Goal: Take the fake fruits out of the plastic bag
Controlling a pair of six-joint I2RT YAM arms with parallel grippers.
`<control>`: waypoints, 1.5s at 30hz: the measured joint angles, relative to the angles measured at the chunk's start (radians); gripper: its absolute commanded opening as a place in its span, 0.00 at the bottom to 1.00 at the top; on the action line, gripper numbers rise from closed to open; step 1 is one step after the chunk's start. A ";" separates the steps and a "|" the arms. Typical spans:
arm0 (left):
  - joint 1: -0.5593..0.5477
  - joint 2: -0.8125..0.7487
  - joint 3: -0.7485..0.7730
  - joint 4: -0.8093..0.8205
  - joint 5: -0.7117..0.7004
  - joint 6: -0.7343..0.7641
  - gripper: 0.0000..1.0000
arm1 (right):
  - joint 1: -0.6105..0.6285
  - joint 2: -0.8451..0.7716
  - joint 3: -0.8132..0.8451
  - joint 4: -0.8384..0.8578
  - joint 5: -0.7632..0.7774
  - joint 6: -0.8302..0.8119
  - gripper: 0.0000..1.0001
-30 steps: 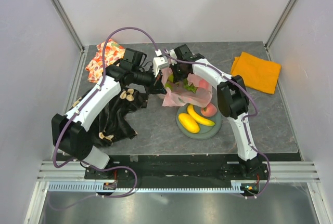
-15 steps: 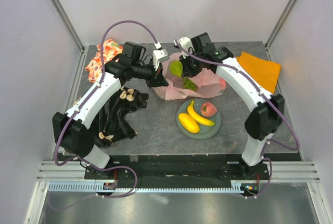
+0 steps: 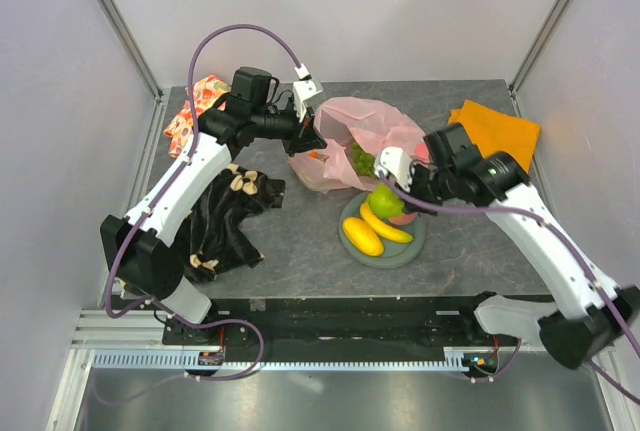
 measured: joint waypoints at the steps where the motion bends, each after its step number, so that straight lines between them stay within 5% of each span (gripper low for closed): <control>1: 0.000 0.000 0.000 0.001 0.000 0.000 0.02 | 0.004 -0.040 -0.018 -0.022 -0.016 -0.041 0.01; 11: 0.000 -0.002 -0.003 0.003 -0.010 -0.001 0.02 | 0.016 0.016 -0.220 -0.092 -0.027 -0.280 0.00; 23: 0.000 -0.009 -0.017 0.004 -0.026 -0.001 0.02 | 0.016 0.175 -0.021 -0.051 -0.008 -0.352 0.01; 31: 0.000 -0.009 -0.017 0.004 -0.029 -0.001 0.02 | 0.018 0.143 -0.159 -0.127 0.003 -0.480 0.01; 45: 0.000 0.000 -0.003 0.004 -0.026 -0.001 0.02 | 0.022 0.148 -0.285 -0.020 -0.010 -0.415 0.02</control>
